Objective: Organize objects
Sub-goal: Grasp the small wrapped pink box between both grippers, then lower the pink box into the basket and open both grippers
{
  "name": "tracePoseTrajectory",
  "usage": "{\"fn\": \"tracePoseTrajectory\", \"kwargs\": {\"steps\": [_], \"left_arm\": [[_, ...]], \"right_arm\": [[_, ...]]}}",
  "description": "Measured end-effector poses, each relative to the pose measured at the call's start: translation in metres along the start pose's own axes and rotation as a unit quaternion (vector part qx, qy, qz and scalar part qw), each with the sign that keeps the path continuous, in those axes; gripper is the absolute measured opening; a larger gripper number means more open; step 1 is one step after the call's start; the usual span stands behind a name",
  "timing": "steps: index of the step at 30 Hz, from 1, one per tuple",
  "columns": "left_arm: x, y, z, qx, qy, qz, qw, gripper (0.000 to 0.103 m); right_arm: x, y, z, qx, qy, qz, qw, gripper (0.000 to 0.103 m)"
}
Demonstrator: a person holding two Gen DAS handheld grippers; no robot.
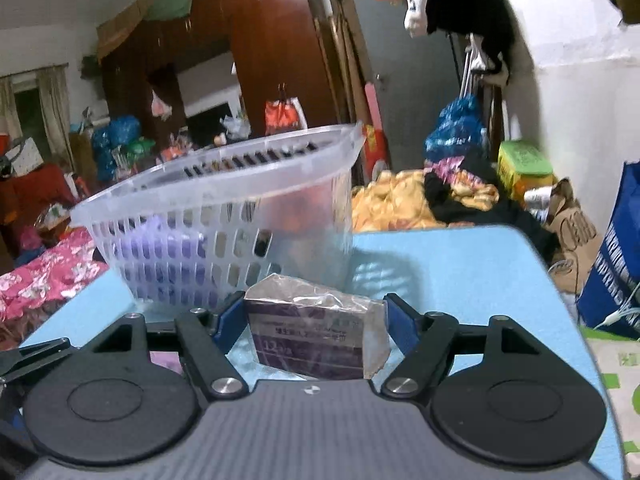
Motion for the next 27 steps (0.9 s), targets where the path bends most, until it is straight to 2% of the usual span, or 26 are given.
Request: {"fn": "tracePoseTrajectory", "kwargs": {"steps": [9,17,20,22,24,27], "left_arm": [[-0.013,-0.046,0.018,0.063,-0.004,-0.014,0.9979,0.073],[-0.029,-0.089,0.06,0.119,0.002,0.013,0.9928,0.073],[-0.03,-0.088,0.091,0.128,0.019,0.019,0.9914,0.073],[-0.032,-0.08,0.114,0.136,0.04,0.045,0.9889,0.073],[-0.041,-0.063,0.139,0.125,0.037,0.063,0.9895,0.073],[-0.061,-0.033,0.166,0.091,0.008,0.082,0.9924,0.073]], "right_arm": [[-0.011,-0.032,0.004,0.052,0.004,0.038,0.998,0.075],[-0.049,-0.066,0.037,0.122,-0.05,0.048,0.99,0.075],[-0.064,-0.059,0.063,0.138,-0.074,0.052,0.986,0.075],[-0.073,-0.047,0.078,0.143,-0.101,0.041,0.984,0.075],[-0.077,-0.028,0.089,0.139,-0.112,0.033,0.983,0.075],[-0.078,0.007,0.102,0.12,-0.116,0.022,0.986,0.075]]}}
Point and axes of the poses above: each gripper's, at about its wrist camera, not at the fingertips, and y roughly the way its jaws point, x to its right, z to its top, the point moved 7 cm from there along y, roughly the way its jaws point, and after that the axes turned 7 degrees about -y, right-handed, at the moved point
